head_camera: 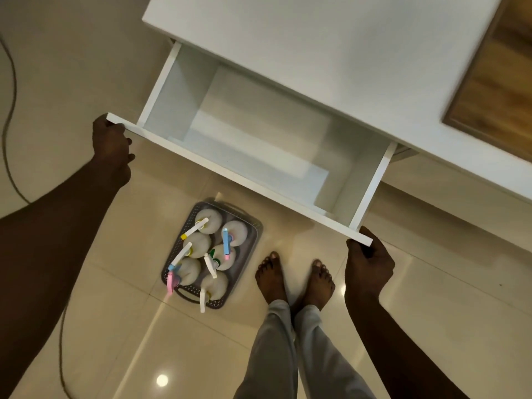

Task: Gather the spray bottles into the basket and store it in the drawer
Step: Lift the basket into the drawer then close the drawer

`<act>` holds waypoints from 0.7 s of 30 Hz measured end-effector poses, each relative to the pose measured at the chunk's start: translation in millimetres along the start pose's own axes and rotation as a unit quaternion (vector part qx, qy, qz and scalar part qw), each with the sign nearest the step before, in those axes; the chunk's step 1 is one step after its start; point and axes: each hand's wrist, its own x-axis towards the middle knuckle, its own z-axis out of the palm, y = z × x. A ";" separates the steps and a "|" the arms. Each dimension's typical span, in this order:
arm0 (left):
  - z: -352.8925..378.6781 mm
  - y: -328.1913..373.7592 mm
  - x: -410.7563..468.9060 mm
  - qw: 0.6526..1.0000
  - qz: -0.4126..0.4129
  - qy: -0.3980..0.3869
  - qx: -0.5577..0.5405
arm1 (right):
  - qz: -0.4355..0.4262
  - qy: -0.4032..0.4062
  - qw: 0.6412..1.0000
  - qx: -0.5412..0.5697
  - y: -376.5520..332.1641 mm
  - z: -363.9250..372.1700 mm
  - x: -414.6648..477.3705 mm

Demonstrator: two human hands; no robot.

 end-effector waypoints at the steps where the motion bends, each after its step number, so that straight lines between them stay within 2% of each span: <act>1: -2.1 -1.6 -0.5 1.000 -0.001 0.001 0.002 | 0.002 0.001 1.000 -0.001 1.4 -1.2 -2.3; 10: -24.5 -16.5 -8.8 0.999 -0.011 -0.024 -0.024 | -0.014 -0.031 0.999 -0.036 12.5 -12.5 -20.0; 13: -38.4 -34.1 -20.6 0.996 -0.031 -0.042 -0.075 | 0.022 -0.043 0.999 -0.025 20.6 -12.1 -27.2; 17: -62.3 -93.4 -54.7 0.988 -0.069 -0.029 -0.134 | 0.116 -0.075 0.990 -0.029 33.7 -5.2 -43.2; 21: -96.7 -175.0 -97.3 0.975 -0.125 0.029 -0.182 | 0.110 -0.171 0.973 -0.110 41.9 17.6 -61.1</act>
